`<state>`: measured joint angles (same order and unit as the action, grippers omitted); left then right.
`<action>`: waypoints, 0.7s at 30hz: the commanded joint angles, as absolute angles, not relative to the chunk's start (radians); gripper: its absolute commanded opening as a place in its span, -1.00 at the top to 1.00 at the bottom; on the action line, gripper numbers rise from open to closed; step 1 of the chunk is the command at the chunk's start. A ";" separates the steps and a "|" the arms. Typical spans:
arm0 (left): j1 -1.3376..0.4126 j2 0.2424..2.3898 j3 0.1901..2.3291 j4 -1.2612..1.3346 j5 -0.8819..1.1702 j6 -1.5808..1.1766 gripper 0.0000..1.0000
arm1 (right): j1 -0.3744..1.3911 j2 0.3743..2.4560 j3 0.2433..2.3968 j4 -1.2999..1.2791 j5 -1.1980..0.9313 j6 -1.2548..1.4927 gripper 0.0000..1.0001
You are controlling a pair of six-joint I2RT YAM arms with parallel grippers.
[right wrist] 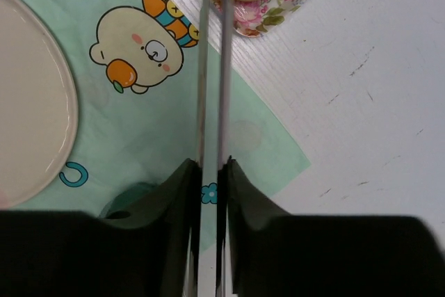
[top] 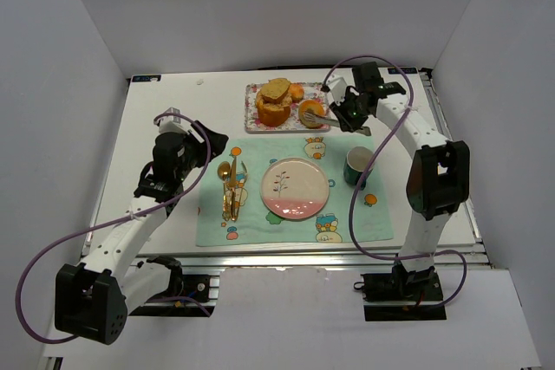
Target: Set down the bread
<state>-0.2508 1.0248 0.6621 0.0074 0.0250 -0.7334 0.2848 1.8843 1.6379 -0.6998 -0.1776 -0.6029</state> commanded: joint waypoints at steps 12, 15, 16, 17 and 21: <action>-0.247 0.994 0.683 0.006 0.014 -0.726 -0.58 | 0.285 1.692 1.579 -0.635 -0.276 -0.644 0.98; -0.247 0.989 0.684 0.006 0.014 -0.724 -0.58 | 0.285 1.605 1.508 -0.661 -0.365 -0.699 1.00; -0.247 0.988 0.683 0.006 0.014 -0.724 -0.58 | 0.285 1.585 1.468 -0.676 -0.391 -0.710 1.00; -0.247 0.986 0.681 0.008 0.014 -0.726 -0.58 | 0.285 1.544 1.447 -0.692 -0.418 -0.716 1.00; -0.247 0.986 0.677 0.009 0.014 -0.727 -0.58 | 0.290 1.448 1.324 -0.782 -0.579 -0.781 0.97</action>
